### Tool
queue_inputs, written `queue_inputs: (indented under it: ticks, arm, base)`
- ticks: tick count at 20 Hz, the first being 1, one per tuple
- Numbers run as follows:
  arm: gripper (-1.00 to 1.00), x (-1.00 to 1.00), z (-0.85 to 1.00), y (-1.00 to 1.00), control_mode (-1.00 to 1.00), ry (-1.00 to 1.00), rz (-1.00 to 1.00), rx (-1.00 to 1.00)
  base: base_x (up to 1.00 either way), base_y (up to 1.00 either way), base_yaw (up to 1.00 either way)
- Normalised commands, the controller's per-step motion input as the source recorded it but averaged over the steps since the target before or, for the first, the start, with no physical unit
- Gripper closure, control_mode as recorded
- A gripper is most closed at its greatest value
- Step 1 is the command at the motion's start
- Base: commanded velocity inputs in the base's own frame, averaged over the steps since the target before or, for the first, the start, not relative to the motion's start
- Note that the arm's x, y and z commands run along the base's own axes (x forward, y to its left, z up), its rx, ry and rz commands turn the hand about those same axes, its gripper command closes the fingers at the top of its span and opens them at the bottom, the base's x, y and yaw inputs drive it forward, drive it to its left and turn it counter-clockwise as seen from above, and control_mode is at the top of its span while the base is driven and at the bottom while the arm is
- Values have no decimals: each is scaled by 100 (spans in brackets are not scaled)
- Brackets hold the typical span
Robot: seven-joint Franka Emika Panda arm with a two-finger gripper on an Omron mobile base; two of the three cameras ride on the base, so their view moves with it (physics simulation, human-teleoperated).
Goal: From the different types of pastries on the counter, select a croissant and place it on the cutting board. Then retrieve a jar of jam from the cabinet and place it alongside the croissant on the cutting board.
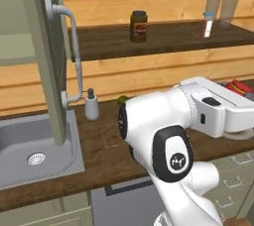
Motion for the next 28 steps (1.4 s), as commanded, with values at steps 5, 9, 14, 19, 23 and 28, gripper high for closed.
queue_inputs:
  ticks: [5, 9, 14, 19, 23, 28]
  arm:
    - [100, 0, 0, 0, 100, 0, 0, 0]
    - [100, 0, 0, 0, 100, 0, 0, 0]
    - [100, 0, 0, 0, 100, 0, 0, 0]
    - [100, 0, 0, 0, 100, 0, 0, 0]
    - [100, 35, -56, -3, -100, 0, 2, -3]
    - [100, 65, -99, 0, -100, 1, 18, -9]
  base:
    - [80, -41, 0]
    - [76, 0, -2]
    - [98, 0, -1]
    - [7, -1, 0]
    - [1, 0, 0]
    - [0, 0, 0]
